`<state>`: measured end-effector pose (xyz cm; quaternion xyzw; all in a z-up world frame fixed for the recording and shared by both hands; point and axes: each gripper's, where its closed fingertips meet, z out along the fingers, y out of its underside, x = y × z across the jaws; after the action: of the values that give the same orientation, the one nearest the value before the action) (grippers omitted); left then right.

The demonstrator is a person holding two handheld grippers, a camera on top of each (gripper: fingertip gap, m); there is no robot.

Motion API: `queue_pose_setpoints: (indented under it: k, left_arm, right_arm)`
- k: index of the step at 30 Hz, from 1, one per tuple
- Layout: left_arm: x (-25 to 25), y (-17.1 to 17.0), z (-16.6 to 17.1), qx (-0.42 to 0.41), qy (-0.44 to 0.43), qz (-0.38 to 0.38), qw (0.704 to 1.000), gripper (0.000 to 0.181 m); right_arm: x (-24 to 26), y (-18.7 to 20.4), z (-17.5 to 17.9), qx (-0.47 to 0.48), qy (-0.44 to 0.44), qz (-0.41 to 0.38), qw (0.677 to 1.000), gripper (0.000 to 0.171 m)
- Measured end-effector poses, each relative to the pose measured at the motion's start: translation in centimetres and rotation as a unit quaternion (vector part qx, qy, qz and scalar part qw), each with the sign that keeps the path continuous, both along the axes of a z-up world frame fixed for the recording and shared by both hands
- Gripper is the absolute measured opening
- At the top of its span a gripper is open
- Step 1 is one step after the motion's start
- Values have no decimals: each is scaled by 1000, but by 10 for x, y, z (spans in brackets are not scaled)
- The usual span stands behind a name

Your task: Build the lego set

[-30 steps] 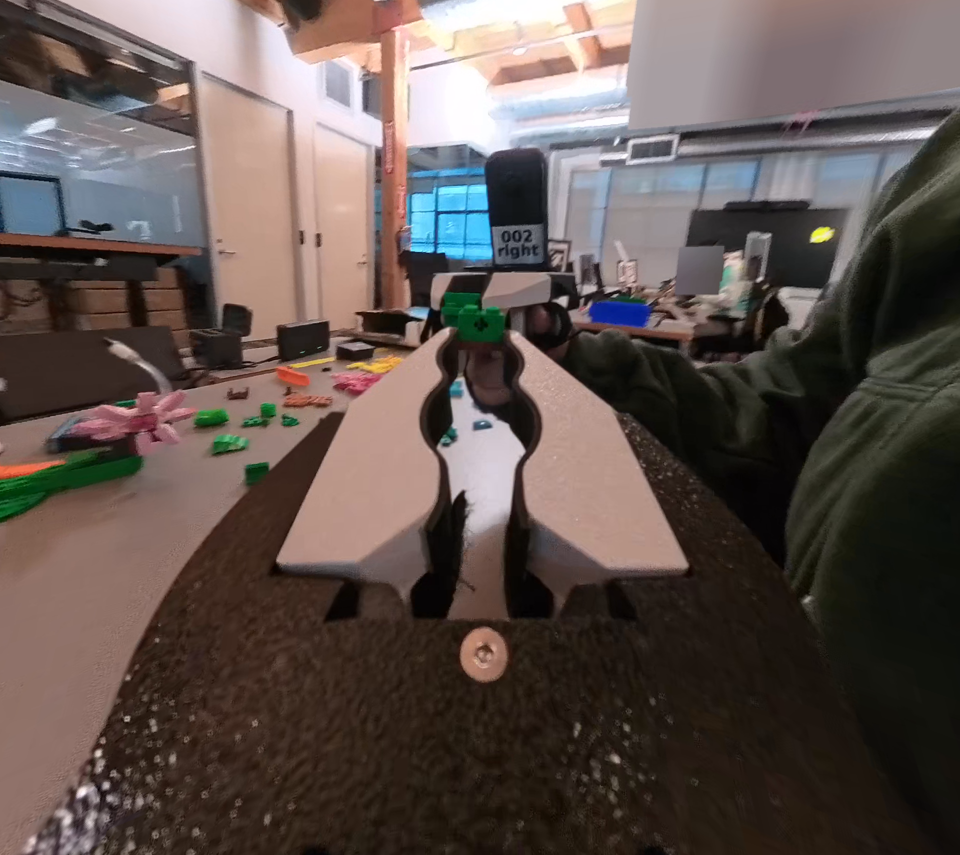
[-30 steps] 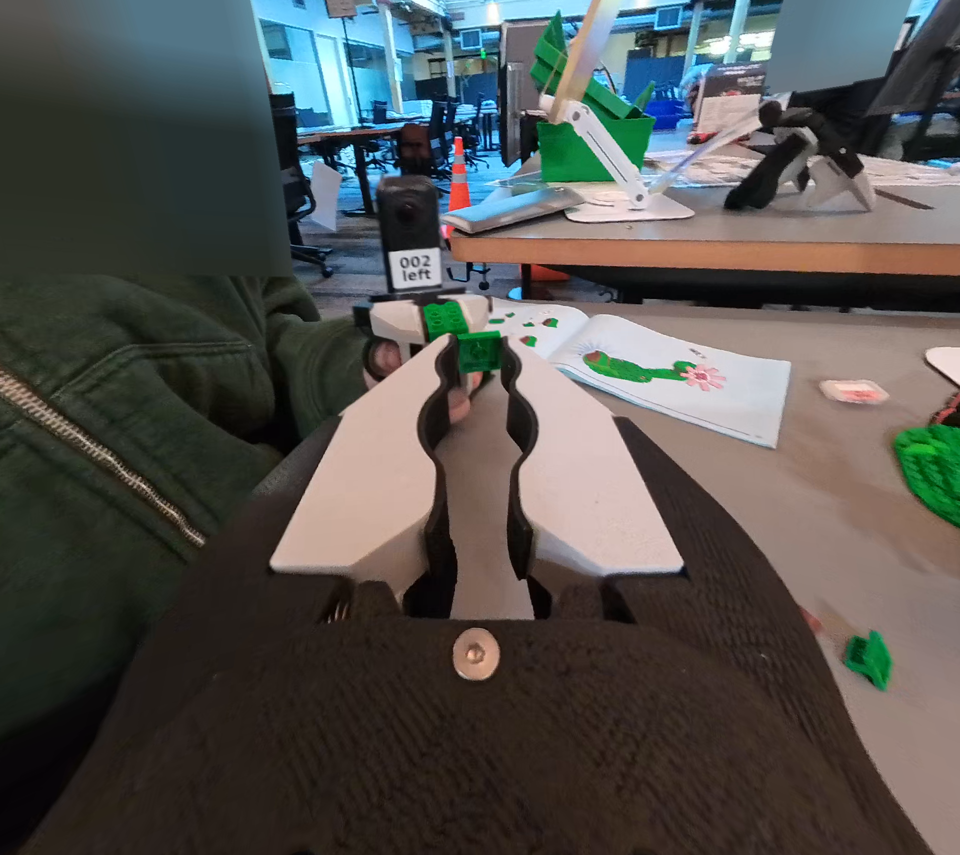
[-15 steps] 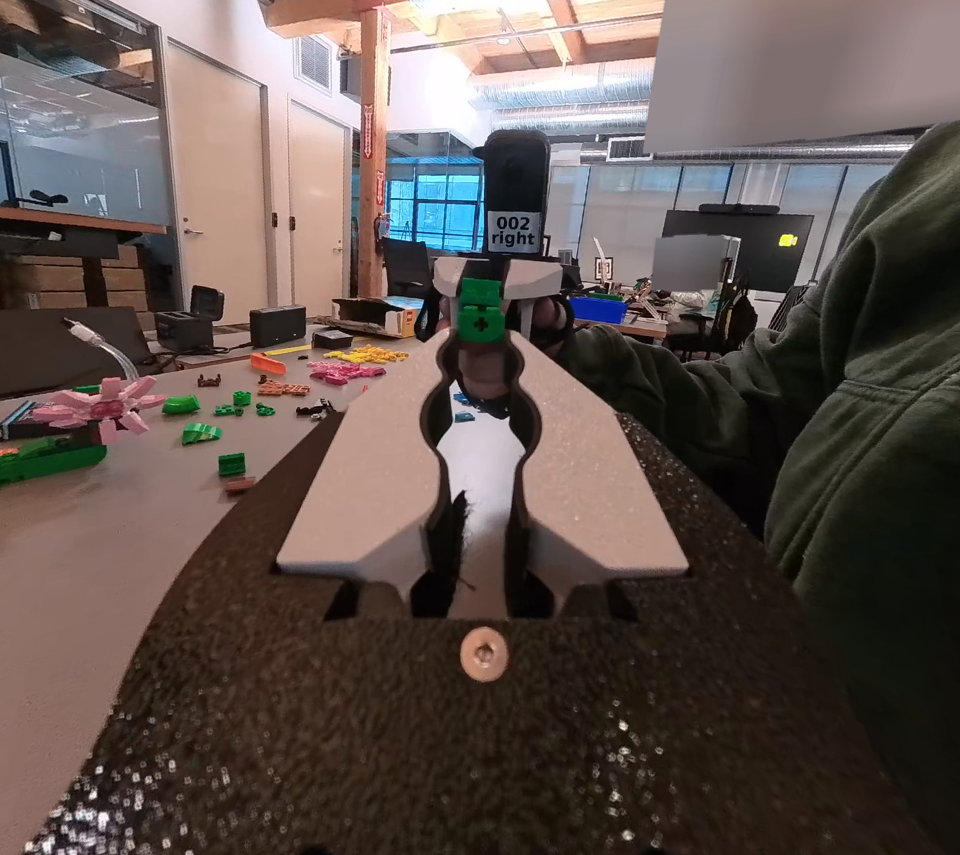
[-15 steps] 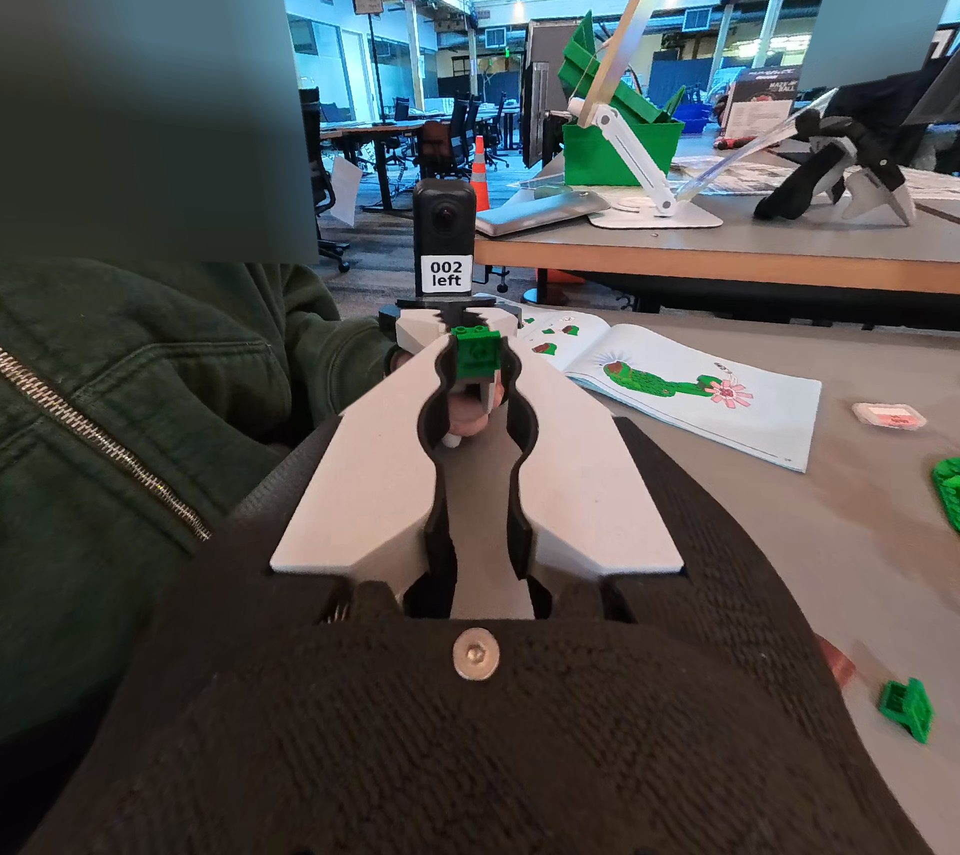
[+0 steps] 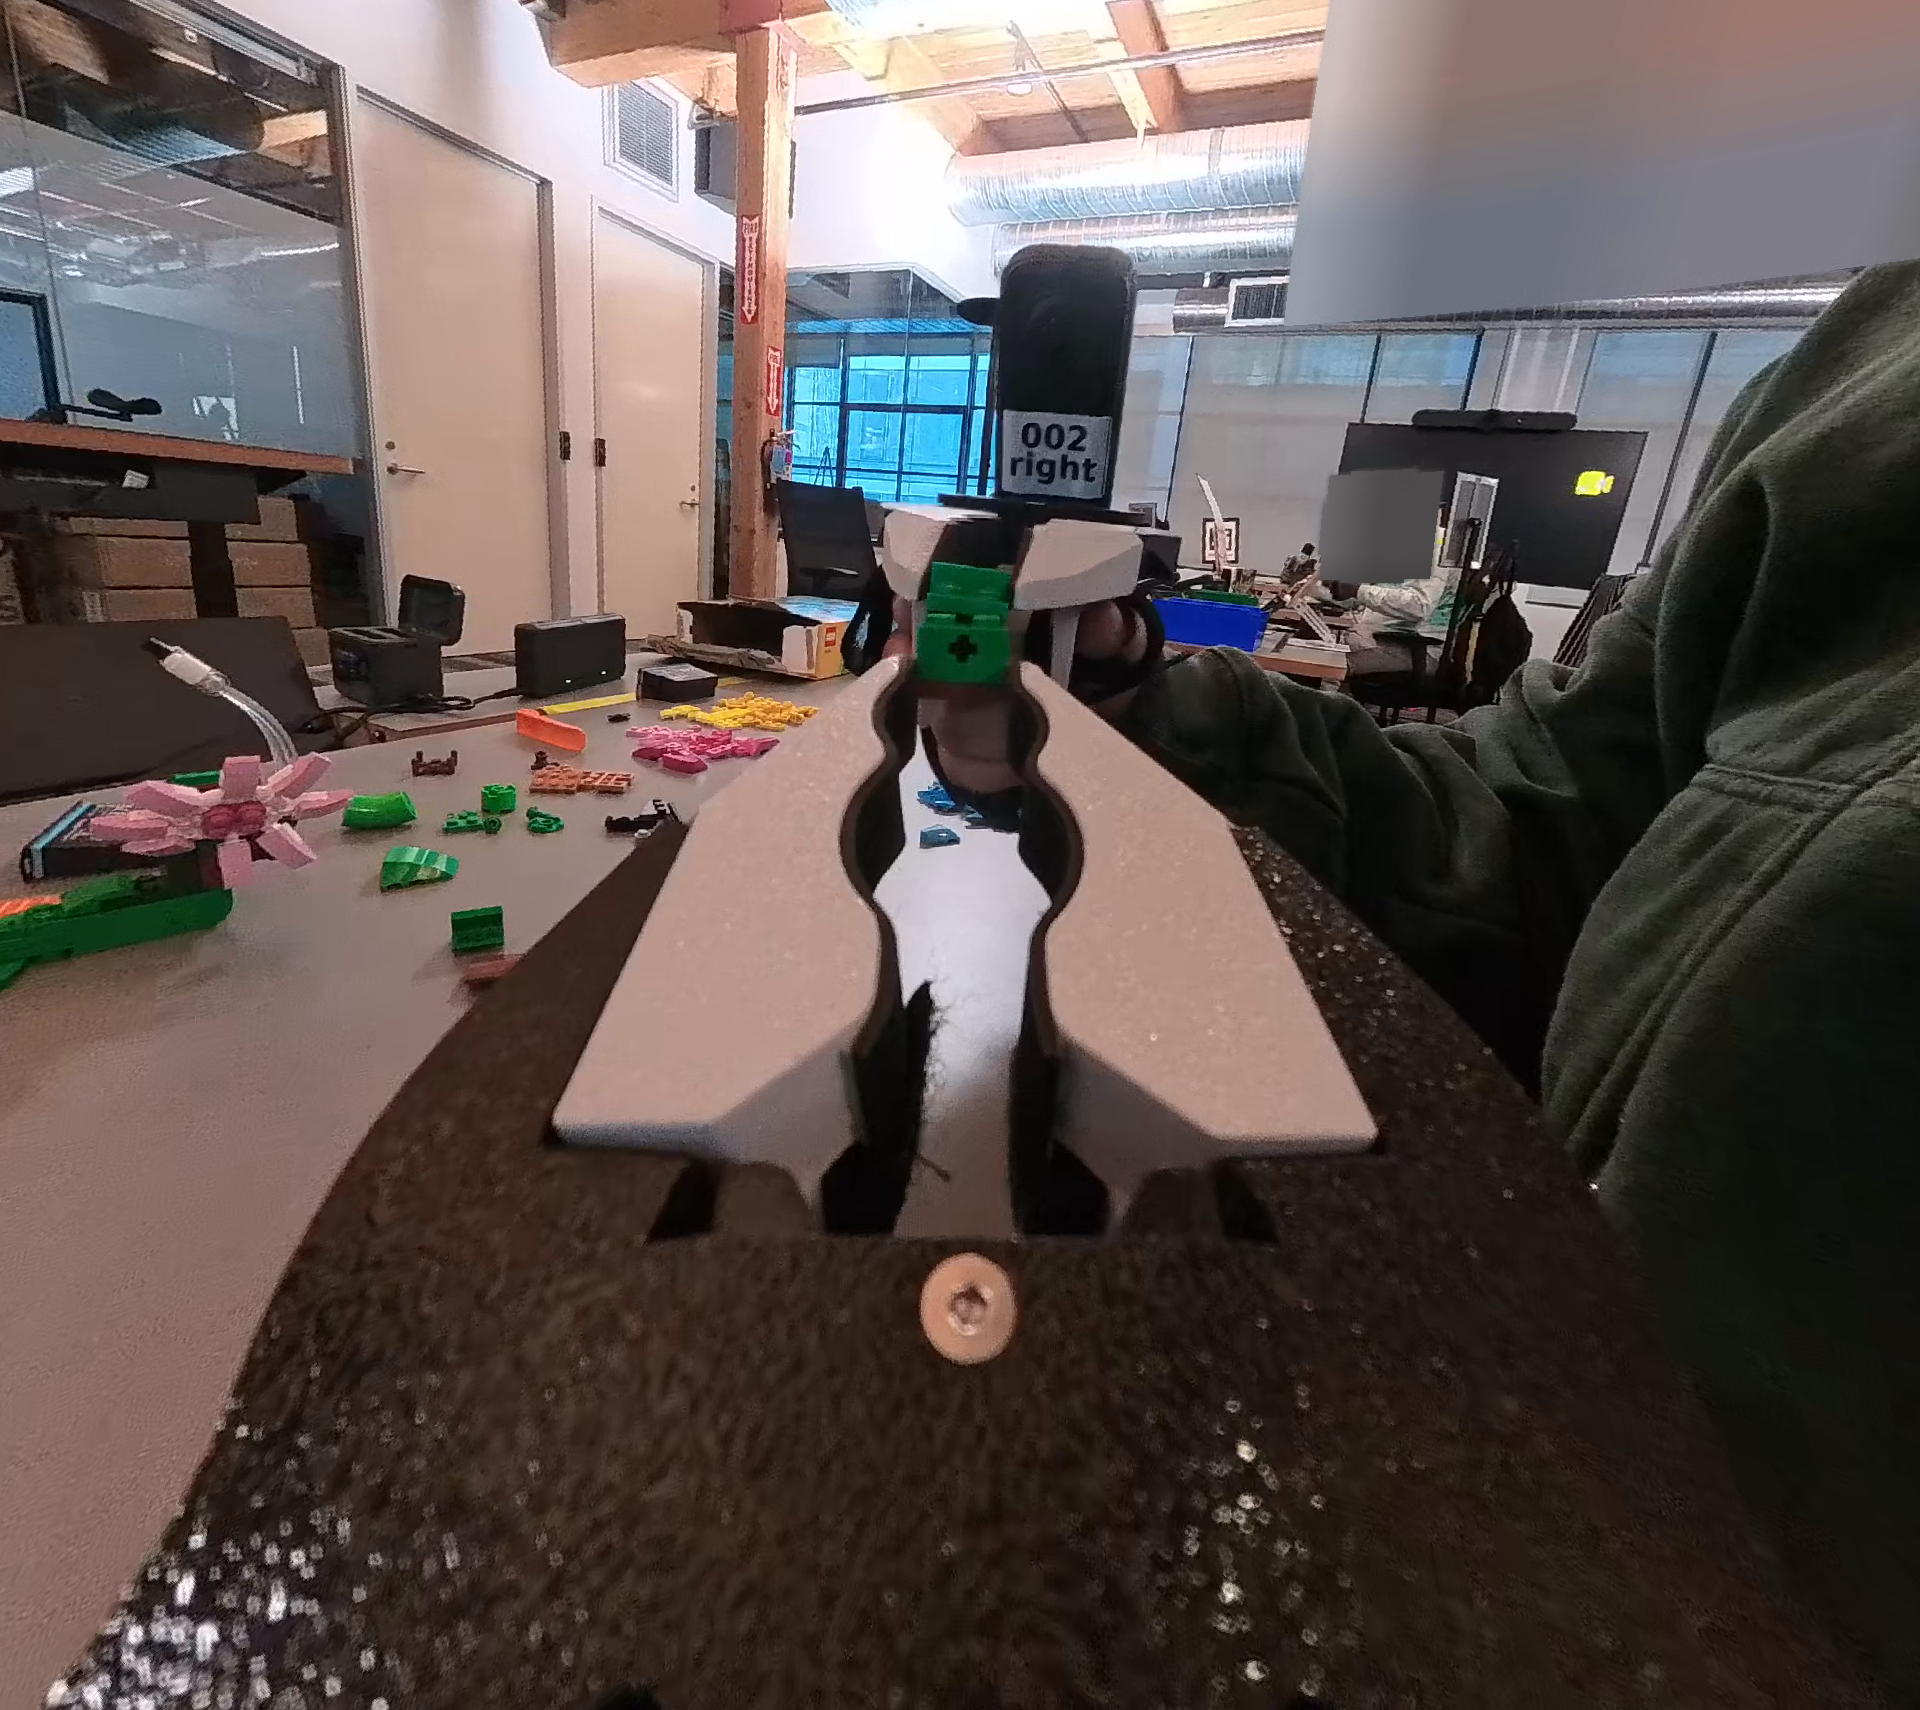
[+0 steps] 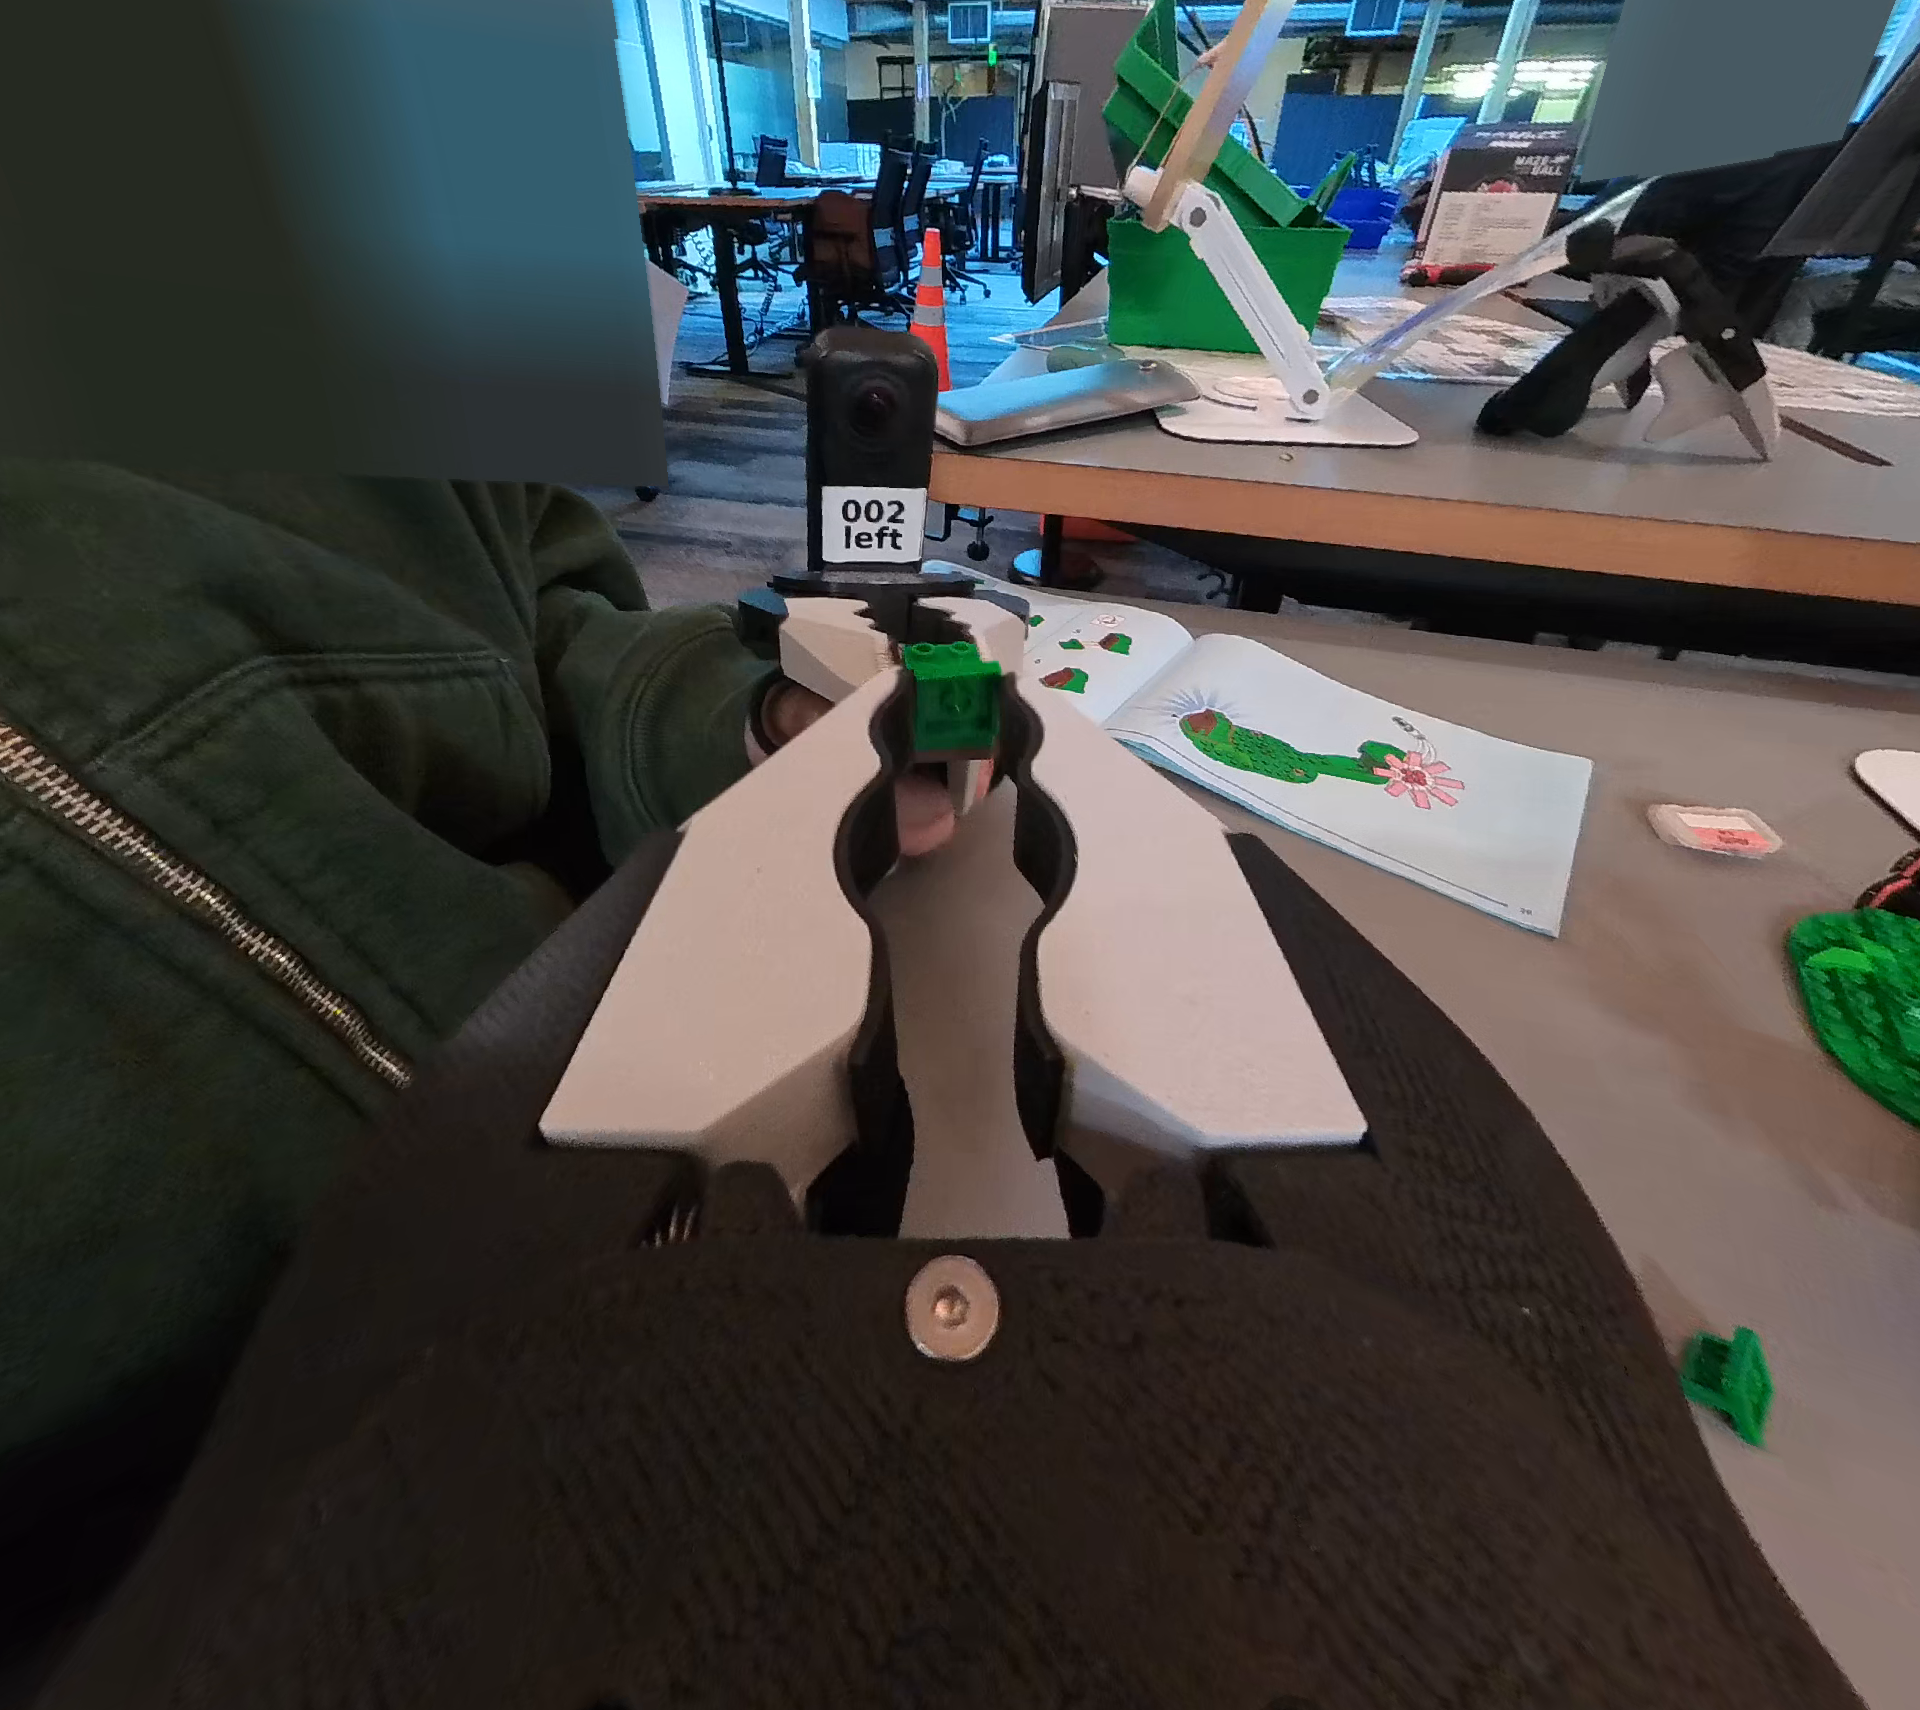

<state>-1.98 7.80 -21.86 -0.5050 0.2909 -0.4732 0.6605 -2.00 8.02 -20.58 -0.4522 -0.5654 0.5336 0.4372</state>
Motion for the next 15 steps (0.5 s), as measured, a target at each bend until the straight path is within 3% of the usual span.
queue_pose_setpoints:
  k: [15]
  left_arm:
    - [2,0,-1,0,4,-3,1000,14]
  right_arm:
    - [0,-1,-1,-9,-14,2,1000,15]
